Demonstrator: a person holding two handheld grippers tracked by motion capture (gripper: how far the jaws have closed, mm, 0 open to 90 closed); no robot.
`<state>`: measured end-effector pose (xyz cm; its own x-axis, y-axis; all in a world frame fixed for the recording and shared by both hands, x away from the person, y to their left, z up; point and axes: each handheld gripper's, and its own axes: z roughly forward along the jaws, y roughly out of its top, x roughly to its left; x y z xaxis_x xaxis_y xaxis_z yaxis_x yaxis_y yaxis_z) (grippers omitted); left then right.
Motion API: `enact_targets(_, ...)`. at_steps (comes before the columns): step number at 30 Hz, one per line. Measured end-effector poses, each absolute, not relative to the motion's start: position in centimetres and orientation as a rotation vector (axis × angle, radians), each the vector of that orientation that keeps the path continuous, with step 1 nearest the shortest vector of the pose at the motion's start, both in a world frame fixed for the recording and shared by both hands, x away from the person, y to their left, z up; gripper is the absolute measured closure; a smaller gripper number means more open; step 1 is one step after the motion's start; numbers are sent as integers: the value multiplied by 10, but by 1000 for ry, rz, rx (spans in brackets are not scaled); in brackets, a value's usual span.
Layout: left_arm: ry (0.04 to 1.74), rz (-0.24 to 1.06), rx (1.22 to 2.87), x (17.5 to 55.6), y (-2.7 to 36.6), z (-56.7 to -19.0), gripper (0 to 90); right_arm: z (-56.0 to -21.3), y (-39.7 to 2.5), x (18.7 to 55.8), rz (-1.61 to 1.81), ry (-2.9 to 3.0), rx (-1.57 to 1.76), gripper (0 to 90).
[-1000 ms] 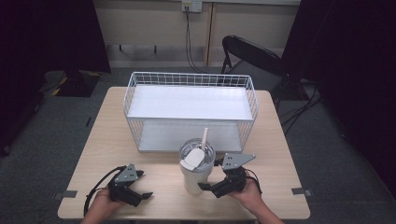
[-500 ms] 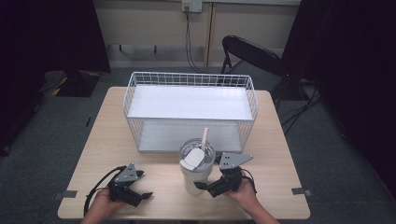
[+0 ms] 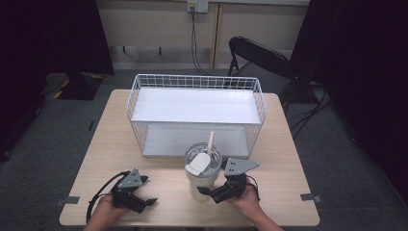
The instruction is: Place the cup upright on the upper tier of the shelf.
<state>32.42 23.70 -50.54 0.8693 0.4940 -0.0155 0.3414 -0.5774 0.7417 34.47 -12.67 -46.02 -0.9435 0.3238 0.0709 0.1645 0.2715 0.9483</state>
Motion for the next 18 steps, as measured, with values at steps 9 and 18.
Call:
enact_targets(9,600,245,2240,324,237,-505,112,-454,-128,341,1800,2322,457,86)
enact_targets(18,600,245,2239,324,237,-505,112,-451,-129,340,1795,2321,445,84)
